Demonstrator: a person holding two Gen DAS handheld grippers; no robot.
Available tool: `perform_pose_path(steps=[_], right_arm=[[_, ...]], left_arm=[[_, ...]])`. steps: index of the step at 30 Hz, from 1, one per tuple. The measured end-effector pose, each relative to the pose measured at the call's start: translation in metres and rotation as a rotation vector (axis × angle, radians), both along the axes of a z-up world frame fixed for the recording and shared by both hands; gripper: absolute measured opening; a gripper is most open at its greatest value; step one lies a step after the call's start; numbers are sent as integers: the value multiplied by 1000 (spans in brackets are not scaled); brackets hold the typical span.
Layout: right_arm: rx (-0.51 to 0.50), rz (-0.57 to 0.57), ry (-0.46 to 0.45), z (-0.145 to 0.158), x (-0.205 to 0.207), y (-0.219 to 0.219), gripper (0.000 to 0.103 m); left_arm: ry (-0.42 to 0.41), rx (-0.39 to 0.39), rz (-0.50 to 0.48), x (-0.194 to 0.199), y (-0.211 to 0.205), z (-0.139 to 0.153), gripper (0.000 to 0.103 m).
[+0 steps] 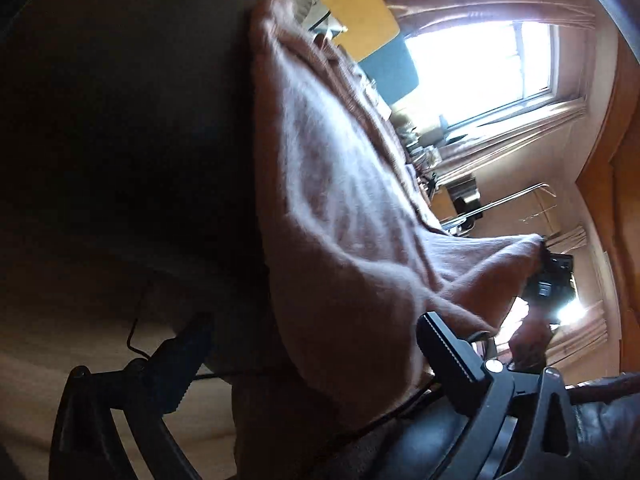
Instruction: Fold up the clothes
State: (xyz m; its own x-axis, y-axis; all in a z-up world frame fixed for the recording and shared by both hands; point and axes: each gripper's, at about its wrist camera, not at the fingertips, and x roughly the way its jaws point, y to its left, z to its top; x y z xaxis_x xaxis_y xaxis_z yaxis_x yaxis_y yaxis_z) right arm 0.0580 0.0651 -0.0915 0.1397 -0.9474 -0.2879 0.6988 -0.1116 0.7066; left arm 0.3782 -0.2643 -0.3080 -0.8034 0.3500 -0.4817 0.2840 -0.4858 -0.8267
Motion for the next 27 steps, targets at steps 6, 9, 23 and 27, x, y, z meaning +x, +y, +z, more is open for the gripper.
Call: perform_pose_path(steps=[6, 9, 23, 27], right_arm=[[8, -26, -14, -7, 0, 11, 7], [8, -42, -21, -9, -1, 16, 7], [-43, -68, -43, -9, -14, 35, 7], [-41, -75, -65, -14, -25, 29, 7]], left_arm=[[-57, 64, -63, -13, 7, -8, 16], [13, 63, -64, -3, 9, 9, 12], [443, -30, 60, 11, -14, 149, 7], [439, -13, 60, -11, -19, 148, 7]])
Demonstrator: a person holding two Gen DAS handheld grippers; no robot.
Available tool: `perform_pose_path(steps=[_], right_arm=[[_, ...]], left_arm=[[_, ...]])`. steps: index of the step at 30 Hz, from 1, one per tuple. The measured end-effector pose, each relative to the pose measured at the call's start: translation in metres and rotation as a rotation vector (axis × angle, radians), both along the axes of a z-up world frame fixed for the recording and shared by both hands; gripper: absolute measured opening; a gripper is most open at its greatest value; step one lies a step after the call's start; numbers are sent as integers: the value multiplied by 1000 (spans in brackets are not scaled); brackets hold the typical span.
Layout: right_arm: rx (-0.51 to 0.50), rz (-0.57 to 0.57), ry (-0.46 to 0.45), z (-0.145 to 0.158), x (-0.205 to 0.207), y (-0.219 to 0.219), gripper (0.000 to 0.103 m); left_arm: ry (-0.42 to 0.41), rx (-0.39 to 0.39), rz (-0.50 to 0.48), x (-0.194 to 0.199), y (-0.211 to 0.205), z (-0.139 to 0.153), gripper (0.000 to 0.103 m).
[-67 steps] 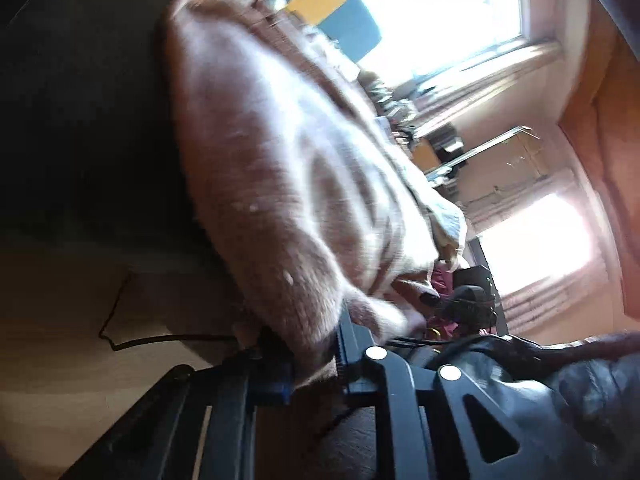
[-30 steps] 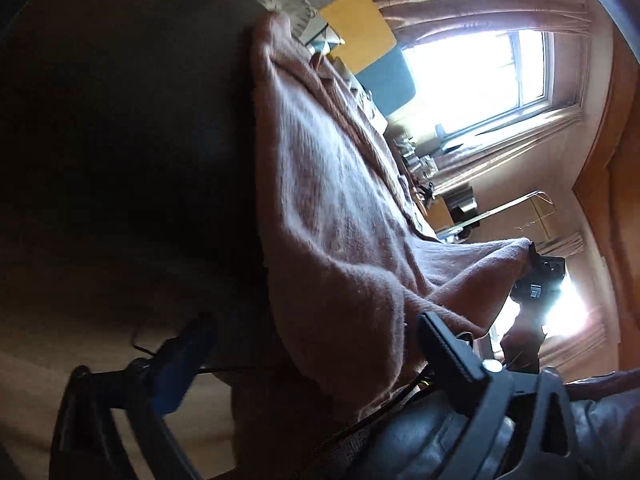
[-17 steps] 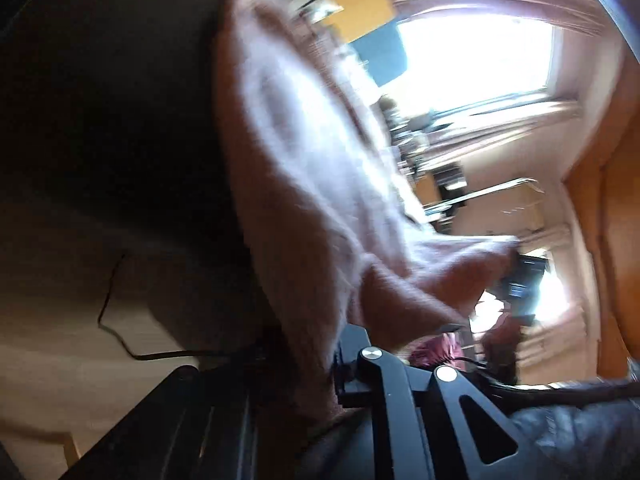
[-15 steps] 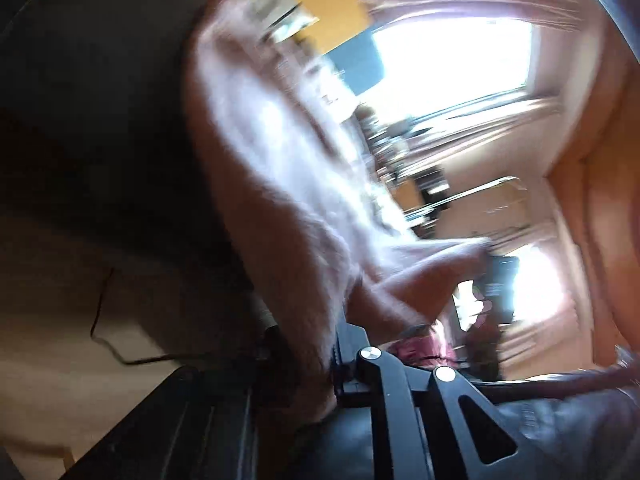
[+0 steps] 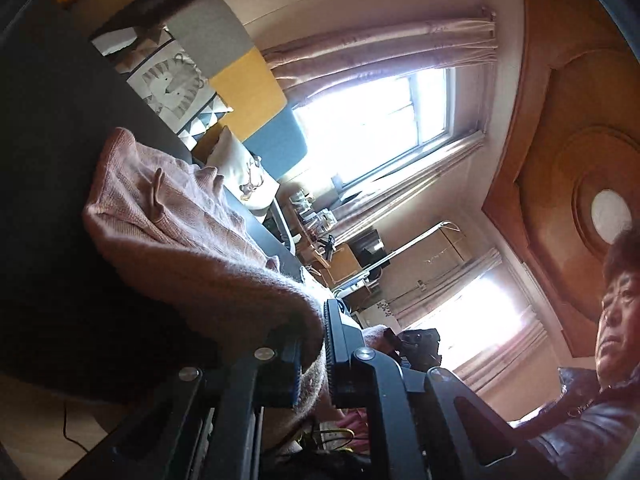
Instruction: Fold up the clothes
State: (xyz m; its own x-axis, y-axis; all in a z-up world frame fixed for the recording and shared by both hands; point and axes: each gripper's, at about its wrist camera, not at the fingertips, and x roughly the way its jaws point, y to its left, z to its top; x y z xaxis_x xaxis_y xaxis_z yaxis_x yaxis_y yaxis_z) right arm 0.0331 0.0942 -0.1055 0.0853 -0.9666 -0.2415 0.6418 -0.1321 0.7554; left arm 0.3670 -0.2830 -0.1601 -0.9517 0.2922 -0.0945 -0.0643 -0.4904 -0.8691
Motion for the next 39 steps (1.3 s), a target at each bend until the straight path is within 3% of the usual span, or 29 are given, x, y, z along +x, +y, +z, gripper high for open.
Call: perform_pose_path(steps=[5, 12, 21, 25, 28, 29, 31, 36, 39], right_arm=[[-32, -35, -41, -2, -24, -9, 7], [-21, -157, -125, -14, -85, -38, 7], [114, -315, -212, -58, -172, -97, 7], [221, -387, -291, -95, -200, -117, 16], [289, -423, -265, -107, -205, -122, 31], [303, -428, -239, -106, -204, -123, 39], [342, -444, -148, -97, -198, -121, 46], [419, -439, 60, -75, -179, -116, 46], [494, -406, 201, -64, -160, -121, 55]], left_arm=[[38, 109, 79, -18, -29, -4, 6], [54, 193, 175, -56, -78, 3, 6], [-86, 291, 286, -150, -152, -42, 6], [-194, 342, 338, -176, -172, -70, 11], [-278, 303, 327, -185, -175, -77, 13], [-296, 281, 315, -186, -175, -77, 15], [-331, 213, 294, -185, -172, -73, 16], [-410, 10, 250, -176, -159, -52, 18], [-457, -108, 200, -169, -145, -40, 19]])
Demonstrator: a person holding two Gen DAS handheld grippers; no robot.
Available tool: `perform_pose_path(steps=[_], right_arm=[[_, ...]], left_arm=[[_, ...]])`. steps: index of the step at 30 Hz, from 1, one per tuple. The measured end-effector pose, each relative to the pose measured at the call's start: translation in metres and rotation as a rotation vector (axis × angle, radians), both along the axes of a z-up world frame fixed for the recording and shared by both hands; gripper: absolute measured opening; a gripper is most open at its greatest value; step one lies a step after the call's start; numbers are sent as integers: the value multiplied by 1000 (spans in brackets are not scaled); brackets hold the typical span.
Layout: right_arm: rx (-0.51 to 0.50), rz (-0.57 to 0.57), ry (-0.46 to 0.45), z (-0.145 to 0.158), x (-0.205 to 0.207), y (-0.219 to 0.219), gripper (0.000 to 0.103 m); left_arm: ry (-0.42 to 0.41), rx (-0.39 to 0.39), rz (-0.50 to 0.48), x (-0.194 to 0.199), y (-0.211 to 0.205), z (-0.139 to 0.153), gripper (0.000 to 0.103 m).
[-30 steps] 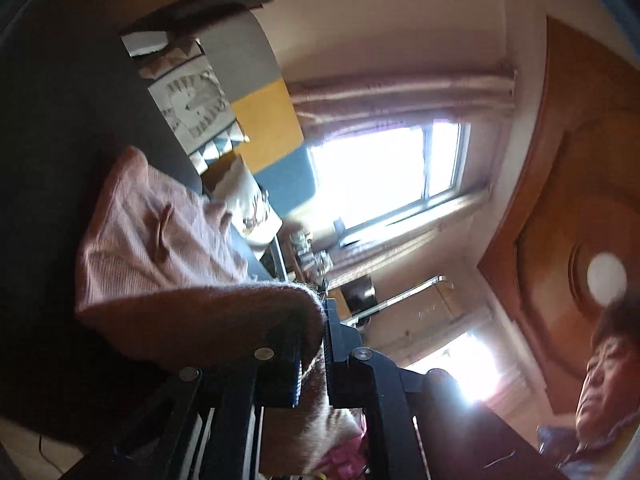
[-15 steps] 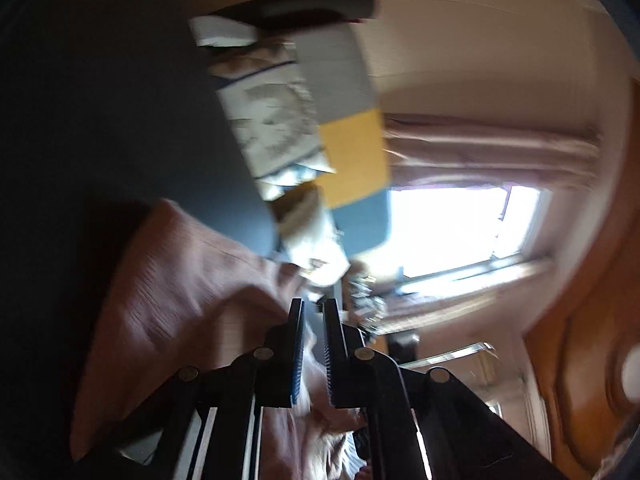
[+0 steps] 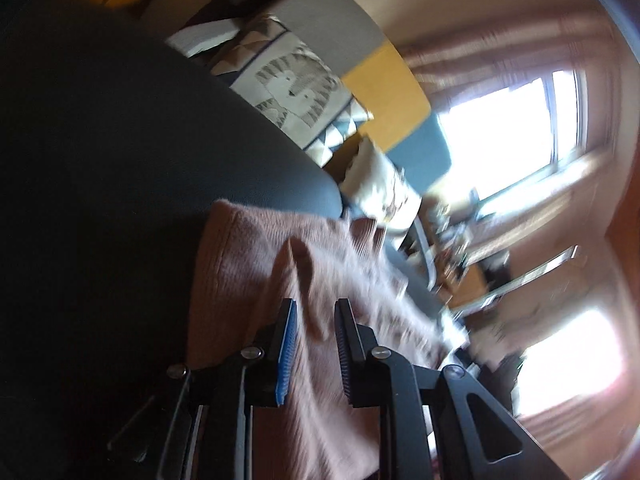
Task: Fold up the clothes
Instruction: 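Open the right gripper and release the folded sweater edge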
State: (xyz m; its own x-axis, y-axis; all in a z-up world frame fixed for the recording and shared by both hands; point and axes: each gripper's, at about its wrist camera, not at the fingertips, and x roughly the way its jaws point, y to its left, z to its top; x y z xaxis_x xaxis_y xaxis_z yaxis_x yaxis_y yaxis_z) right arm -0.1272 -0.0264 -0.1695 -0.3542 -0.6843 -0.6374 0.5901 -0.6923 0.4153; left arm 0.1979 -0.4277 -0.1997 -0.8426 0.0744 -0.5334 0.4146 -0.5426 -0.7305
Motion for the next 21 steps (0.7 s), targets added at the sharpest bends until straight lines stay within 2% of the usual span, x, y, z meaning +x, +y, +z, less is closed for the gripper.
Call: perform_pose_path(steps=[3, 5, 7, 10, 12, 16, 21], right_arm=[[55, 14, 15, -1, 6, -1, 55], [100, 41, 57, 0, 14, -3, 55], [190, 84, 144, 2, 26, -11, 55], [342, 151, 292, 1, 48, -22, 55], [404, 190, 343, -3, 57, -26, 55], [425, 238, 350, -5, 64, -28, 55], [517, 283, 395, -16, 68, -33, 55]], left_arm=[[-66, -90, -79, 3, 15, 8, 20], [-109, -139, -118, 2, 23, 9, 20], [-161, -187, -147, -1, 28, 9, 20], [-244, -249, -133, -6, 24, 6, 20], [-280, -268, -122, -6, 22, 5, 20], [-266, -328, -149, -6, 31, 19, 20], [-339, -547, -234, -23, 50, 37, 20]])
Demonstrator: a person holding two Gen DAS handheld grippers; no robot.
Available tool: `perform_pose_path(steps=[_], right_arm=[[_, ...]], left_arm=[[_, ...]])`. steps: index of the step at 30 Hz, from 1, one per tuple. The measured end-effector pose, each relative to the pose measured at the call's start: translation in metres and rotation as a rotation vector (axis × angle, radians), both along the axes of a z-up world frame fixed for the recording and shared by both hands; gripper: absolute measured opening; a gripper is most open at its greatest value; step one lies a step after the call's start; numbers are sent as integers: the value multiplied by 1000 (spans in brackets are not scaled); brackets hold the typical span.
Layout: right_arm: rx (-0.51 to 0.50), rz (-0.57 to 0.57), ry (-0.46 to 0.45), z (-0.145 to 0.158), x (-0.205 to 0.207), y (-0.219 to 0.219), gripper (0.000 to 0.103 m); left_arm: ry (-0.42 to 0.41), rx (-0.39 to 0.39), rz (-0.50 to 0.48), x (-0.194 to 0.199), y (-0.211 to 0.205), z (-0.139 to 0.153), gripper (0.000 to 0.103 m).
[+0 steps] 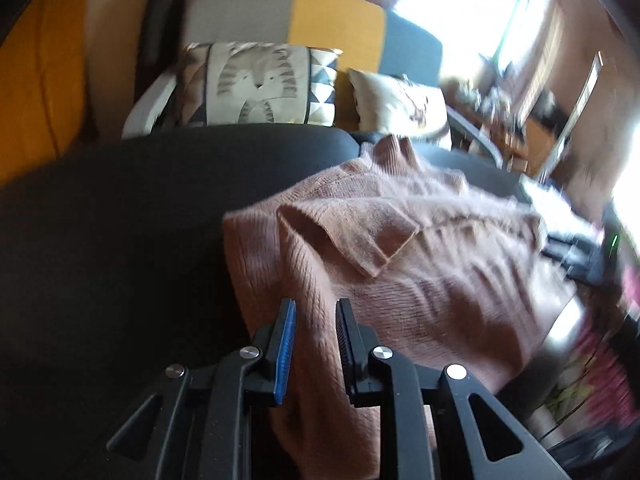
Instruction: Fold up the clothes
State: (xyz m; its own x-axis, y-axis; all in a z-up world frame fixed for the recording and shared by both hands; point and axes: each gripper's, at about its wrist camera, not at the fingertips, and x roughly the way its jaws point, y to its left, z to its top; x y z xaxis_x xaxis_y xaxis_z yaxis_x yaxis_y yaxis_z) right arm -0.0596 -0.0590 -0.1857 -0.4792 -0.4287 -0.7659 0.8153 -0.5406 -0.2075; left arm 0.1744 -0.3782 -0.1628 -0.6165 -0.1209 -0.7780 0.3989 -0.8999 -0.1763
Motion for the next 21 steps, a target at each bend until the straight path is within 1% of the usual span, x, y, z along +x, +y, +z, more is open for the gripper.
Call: perform_pose_path(steps=[1, 4, 6, 9, 11, 12, 13, 14, 15, 16, 17, 18, 19, 21], right_arm=[[19, 6, 9, -3, 0, 0, 55], [56, 30, 32, -9, -4, -3, 55], [71, 44, 64, -8, -7, -9, 55], [86, 82, 126, -5, -9, -21, 55], [86, 97, 142, -5, -16, -29, 55], [84, 103, 145, -5, -19, -33, 55], [79, 107, 128, -5, -24, -36, 55], [71, 110, 104, -5, -30, -39, 55], [56, 115, 51, -6, -35, -42, 55], [40, 120, -1, -8, -41, -44, 48], [22, 122, -46, -8, -46, -45, 24], [-8, 109, -64, -4, -49, -44, 15], [-37, 96, -82, 0, -52, -42, 12], [-95, 70, -118, 8, -57, -40, 10]], left_arm=[[-23, -29, -9, -5, 0, 0, 20], [-64, -48, -2, -19, -12, -8, 20], [-97, -64, -7, -31, -18, -15, 20], [-133, -105, -67, -50, -14, -20, 20], [-139, -121, -90, -56, -11, -20, 20], [-139, -126, -95, -58, -10, -19, 20], [-139, -127, -93, -61, -11, -19, 20], [-139, -124, -91, -64, -13, -19, 20], [-136, -114, -88, -67, -15, -20, 20], [-134, -104, -84, -70, -18, -21, 20], [-129, -85, -85, -73, -20, -23, 20], [-121, -61, -89, -75, -21, -25, 20], [-102, -31, -93, -75, -23, -26, 20], [-67, 5, -88, -75, -26, -24, 17]])
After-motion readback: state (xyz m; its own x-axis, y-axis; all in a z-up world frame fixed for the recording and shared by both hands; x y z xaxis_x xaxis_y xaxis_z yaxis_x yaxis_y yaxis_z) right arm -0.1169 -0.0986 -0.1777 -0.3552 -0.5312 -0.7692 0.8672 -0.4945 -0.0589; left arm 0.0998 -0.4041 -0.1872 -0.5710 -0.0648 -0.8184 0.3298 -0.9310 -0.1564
